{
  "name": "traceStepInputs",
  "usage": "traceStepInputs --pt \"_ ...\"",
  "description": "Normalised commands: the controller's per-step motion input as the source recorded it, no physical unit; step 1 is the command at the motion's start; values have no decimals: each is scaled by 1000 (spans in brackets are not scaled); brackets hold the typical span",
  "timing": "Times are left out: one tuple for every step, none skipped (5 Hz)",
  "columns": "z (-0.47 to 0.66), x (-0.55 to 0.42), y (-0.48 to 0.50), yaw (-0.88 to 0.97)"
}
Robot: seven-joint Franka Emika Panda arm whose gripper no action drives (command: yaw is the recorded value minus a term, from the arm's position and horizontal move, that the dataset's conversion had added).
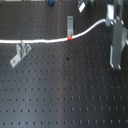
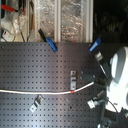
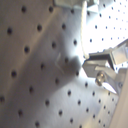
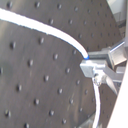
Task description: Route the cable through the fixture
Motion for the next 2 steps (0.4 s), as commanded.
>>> traceStepInputs --pt "-115 -191 -304 3" --pt "0 2 11 0"
